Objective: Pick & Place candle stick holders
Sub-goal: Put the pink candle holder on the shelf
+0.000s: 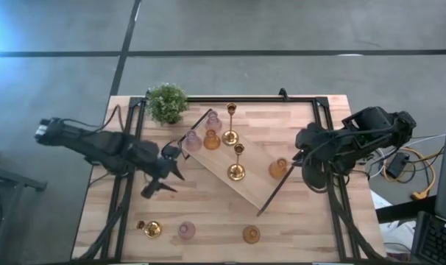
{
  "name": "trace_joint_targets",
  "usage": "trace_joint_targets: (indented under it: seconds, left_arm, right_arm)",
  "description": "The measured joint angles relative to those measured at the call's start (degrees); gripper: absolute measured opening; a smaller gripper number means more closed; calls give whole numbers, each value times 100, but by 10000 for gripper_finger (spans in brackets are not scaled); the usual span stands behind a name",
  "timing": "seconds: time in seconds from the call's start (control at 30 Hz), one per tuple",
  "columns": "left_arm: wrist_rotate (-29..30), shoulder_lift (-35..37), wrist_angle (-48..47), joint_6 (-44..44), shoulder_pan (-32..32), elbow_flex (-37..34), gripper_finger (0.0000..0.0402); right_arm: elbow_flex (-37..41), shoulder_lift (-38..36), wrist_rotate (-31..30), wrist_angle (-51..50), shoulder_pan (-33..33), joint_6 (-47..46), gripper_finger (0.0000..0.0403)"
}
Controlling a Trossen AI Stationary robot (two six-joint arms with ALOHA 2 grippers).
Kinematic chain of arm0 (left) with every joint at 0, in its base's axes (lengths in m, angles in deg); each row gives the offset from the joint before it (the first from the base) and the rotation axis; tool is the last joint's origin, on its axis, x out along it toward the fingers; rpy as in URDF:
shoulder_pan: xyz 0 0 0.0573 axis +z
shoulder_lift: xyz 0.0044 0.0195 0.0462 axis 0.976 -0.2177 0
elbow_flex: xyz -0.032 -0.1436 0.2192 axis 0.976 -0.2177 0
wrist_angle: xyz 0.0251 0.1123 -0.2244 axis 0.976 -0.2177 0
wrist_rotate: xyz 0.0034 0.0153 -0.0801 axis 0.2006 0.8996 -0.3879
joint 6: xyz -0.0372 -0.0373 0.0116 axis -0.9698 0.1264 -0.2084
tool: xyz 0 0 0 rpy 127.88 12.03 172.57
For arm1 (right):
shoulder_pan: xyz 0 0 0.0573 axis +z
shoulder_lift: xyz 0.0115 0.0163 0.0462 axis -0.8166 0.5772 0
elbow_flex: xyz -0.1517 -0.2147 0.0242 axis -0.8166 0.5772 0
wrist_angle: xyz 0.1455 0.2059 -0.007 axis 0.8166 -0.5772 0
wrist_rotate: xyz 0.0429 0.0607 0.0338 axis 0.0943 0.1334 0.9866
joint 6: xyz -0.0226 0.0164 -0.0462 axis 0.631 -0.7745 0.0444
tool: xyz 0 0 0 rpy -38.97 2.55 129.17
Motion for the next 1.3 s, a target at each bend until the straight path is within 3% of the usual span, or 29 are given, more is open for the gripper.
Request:
trace_joint_targets:
  seconds: [0.2, 0.53, 0.9, 1.3]
  left_arm:
    - [1126, -809, -1002, -672, -1094, 736, 218]
    - [1159, -1864, -944, -1565, -1459, 724, 218]
    - [360, -2744, -477, -1787, -1460, 728, 218]
    - [-252, -3002, -105, -2175, -1469, 723, 218]
  right_arm:
    - [52, -26, -6, 1, 0, 7, 76]
    - [94, -32, -39, -1, 0, 24, 69]
    - [94, -35, -44, 0, 0, 47, 79]
    - [94, -42, -46, -1, 0, 296, 68]
